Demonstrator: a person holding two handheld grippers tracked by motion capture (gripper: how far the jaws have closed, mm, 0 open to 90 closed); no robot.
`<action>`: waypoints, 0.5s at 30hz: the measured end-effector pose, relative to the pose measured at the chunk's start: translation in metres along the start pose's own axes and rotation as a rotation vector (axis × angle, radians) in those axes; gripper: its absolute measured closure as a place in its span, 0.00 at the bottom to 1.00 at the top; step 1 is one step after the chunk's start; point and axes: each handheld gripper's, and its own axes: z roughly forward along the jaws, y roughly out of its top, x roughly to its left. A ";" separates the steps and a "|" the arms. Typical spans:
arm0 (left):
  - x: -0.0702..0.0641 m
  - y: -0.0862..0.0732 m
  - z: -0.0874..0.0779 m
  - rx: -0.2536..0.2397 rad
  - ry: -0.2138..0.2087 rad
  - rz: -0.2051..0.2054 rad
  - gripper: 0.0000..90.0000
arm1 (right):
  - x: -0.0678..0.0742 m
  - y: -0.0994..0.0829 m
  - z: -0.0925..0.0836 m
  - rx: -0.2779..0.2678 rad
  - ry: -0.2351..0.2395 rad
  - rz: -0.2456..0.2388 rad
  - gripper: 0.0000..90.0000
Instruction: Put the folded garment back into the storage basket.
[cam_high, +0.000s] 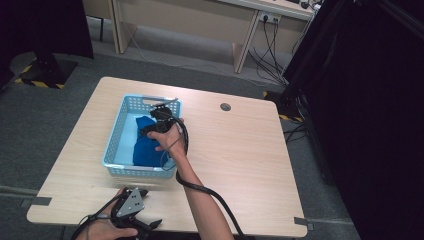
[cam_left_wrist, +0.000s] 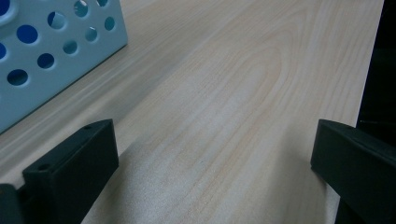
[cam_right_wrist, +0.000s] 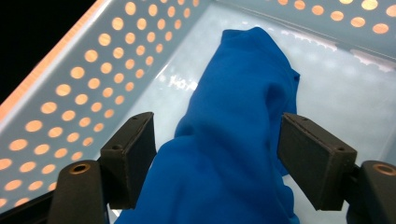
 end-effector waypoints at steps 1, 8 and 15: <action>0.000 0.000 0.000 0.000 0.000 0.000 0.00 | 0.001 0.000 -0.001 0.001 0.002 -0.003 0.30; 0.000 0.000 0.000 0.000 0.000 0.000 0.00 | 0.006 0.001 -0.008 0.004 0.010 -0.043 0.23; 0.000 0.000 0.000 -0.001 0.001 0.000 0.00 | 0.007 0.001 -0.017 -0.003 0.027 -0.063 0.18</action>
